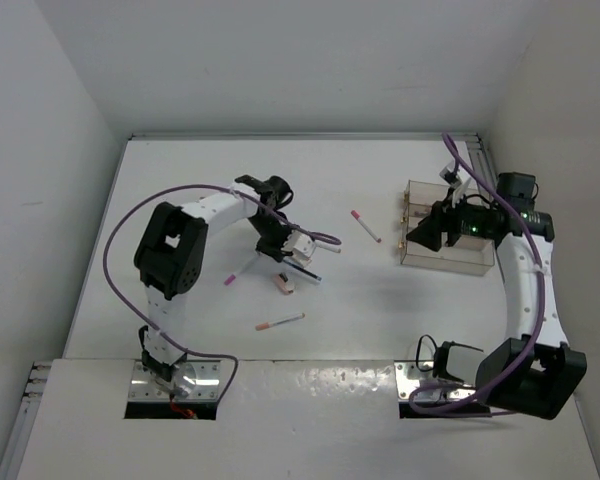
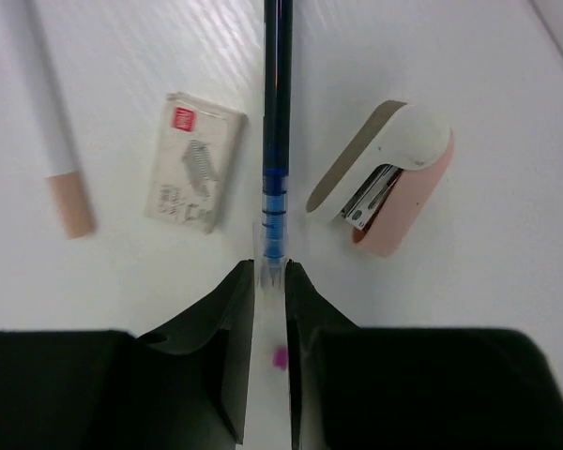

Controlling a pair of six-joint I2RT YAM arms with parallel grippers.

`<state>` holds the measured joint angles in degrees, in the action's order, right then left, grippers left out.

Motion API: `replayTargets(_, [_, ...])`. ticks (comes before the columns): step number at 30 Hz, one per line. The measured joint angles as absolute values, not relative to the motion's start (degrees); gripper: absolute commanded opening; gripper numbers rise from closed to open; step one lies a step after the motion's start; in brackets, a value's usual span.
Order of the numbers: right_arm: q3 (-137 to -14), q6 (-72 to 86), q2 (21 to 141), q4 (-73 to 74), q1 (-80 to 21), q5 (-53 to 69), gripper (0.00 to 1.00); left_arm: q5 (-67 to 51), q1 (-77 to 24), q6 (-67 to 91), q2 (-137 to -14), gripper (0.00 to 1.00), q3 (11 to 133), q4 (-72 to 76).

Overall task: Sort the stationery into containers
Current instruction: Grab a piece of stationery with the left arm, then pass the stationery from the left arm to the right

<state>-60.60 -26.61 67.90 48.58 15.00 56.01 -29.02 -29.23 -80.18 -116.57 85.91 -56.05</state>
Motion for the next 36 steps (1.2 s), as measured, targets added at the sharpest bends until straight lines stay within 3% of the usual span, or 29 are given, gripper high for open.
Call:
replayTargets(10, [-63.0, -22.15, 66.74, 51.9, 6.24, 59.29, 0.53, -28.67, -33.82, -77.73, -88.14, 0.09, 85.23, -50.65])
replayTargets(16, [-67.94, -15.86, 73.01, 53.12, -2.44, 61.95, 0.53, -25.69, -42.61, -79.15, -74.89, 0.08, 74.46, -44.29])
replayTargets(20, [-71.5, -11.0, 77.03, 53.15, -6.7, 63.59, 0.53, -22.17, -47.33, -81.19, -72.73, 0.08, 69.63, -42.89])
replayTargets(30, [-72.99, -6.61, 82.65, 55.64, -18.11, 64.79, 0.63, -16.45, -51.2, -83.9, -72.73, 0.07, 70.06, -40.56])
replayTargets(36, [-72.64, -3.36, 86.02, 54.39, -20.73, 63.99, 0.63, -15.49, -52.1, -84.44, -72.73, 0.07, 70.46, -40.14])
